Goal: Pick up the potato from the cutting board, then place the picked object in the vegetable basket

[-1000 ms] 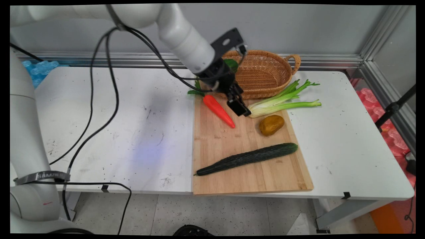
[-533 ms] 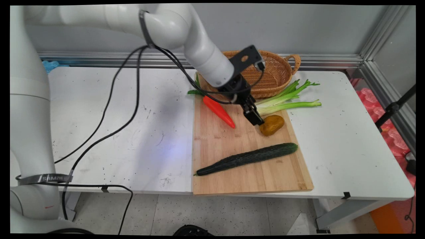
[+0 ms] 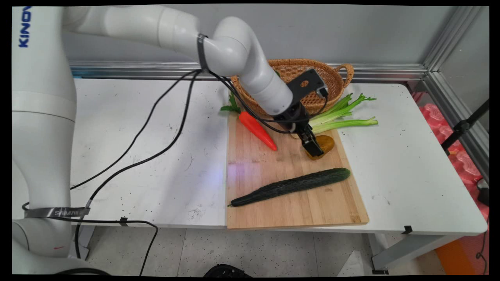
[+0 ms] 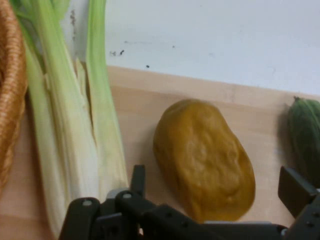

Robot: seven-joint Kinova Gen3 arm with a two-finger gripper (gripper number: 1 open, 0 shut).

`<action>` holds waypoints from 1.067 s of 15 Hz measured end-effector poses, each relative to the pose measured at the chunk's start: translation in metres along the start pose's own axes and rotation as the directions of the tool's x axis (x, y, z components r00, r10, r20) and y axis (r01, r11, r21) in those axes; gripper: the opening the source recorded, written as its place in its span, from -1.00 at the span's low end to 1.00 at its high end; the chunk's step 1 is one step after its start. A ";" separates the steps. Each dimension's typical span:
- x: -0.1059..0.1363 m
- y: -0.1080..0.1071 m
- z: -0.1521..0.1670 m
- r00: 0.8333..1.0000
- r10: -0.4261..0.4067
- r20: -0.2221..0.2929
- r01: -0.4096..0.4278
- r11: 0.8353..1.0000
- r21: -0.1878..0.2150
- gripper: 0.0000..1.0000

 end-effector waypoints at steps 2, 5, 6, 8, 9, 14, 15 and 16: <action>0.002 0.001 0.013 1.000 -0.007 0.005 0.007 1.000 0.000 1.00; 0.003 0.002 0.023 1.000 -0.015 0.009 0.015 1.000 0.005 1.00; 0.005 0.002 0.028 1.000 -0.019 0.010 0.019 1.000 0.007 1.00; 0.006 0.003 0.033 1.000 -0.024 0.012 0.024 1.000 0.012 1.00; 0.006 0.003 0.034 1.000 -0.026 0.013 0.026 1.000 0.013 1.00; 0.007 0.003 0.032 1.000 -0.022 0.017 0.022 1.000 0.019 -1.00; 0.008 0.004 0.030 1.000 -0.019 0.018 0.019 1.000 0.019 -1.00; 0.008 0.004 0.026 1.000 -0.015 0.018 0.015 1.000 0.018 -1.00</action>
